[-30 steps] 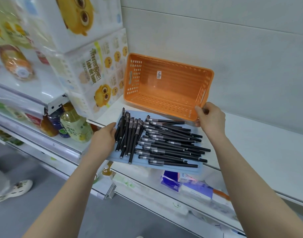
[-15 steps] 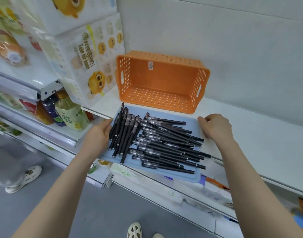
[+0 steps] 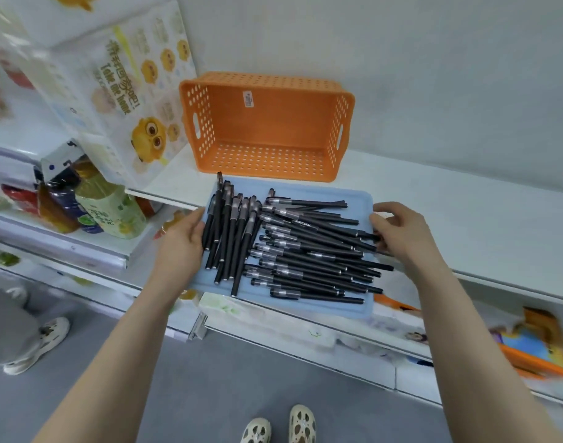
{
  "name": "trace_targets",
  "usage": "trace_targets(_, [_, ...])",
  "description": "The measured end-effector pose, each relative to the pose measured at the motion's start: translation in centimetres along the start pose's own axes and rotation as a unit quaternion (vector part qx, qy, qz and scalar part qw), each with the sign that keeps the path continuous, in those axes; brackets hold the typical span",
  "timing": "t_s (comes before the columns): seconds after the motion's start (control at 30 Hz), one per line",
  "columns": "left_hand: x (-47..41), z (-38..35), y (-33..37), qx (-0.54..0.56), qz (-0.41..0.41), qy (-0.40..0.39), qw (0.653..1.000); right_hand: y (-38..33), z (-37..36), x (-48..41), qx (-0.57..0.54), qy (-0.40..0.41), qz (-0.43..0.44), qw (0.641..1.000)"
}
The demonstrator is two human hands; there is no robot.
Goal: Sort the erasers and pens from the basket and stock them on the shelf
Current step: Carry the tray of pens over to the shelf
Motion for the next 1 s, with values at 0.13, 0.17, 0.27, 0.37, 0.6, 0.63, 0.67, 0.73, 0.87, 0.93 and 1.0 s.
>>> trace_targets(0.13, [-0.2, -1.2, 1.5, 0.007, -0.021, -0.043, 0.999, 1.2, 1.8, 3.2, -0.053, 0.045, 0.011, 0.998])
trace_targets(0.17, [-0.4, -1.7, 1.8, 0.019, -0.033, -0.05, 0.998, 1.5, 2.3, 4.0, -0.066, 0.053, 0.006, 0.996])
trace_targets(0.27, [-0.6, -3.4, 3.0, 0.028, -0.071, -0.087, 0.993, 2.9, 3.9, 6.2, -0.082, 0.094, -0.01, 0.992])
trace_targets(0.37, [0.2, -5.1, 5.5, 0.049, -0.118, -0.129, 0.983, 4.6, 6.1, 8.5, -0.072, 0.144, -0.022, 0.987])
trace_targets(0.6, [3.7, -11.7, 11.4, 0.048, -0.195, -0.221, 0.954, 8.3, 12.7, 15.9, -0.103, 0.253, -0.035, 0.961])
trace_targets(0.63, [4.4, -12.9, 12.2, 0.054, -0.205, -0.235, 0.948, 9.2, 13.9, 16.9, -0.106, 0.267, -0.039, 0.957])
trace_targets(0.67, [5.2, -14.1, 13.0, 0.055, -0.214, -0.249, 0.943, 10.0, 14.9, 17.9, -0.11, 0.276, -0.037, 0.954])
trace_targets(0.73, [7.3, -16.4, 15.1, 0.055, -0.24, -0.276, 0.929, 12.1, 17.1, 20.0, -0.117, 0.303, -0.05, 0.944])
trace_targets(0.87, [12.8, -21.0, 19.8, 0.074, -0.287, -0.32, 0.9, 16.8, 22.0, 25.1, -0.132, 0.386, -0.089, 0.909])
trace_targets(0.93, [15.8, -23.3, 21.9, 0.079, -0.3, -0.343, 0.887, 18.8, 24.5, 27.4, -0.123, 0.405, -0.108, 0.9])
trace_targets(1.0, [18.9, -25.7, 23.9, 0.085, -0.32, -0.359, 0.872, 20.8, 27.1, 29.6, -0.119, 0.421, -0.124, 0.891])
Point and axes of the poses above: each hand's wrist, its own x-axis away from the middle knuckle, its own z-axis out of the back of the hand, y = z × x, the point moved 9 cm from there along -x, towards the middle knuckle
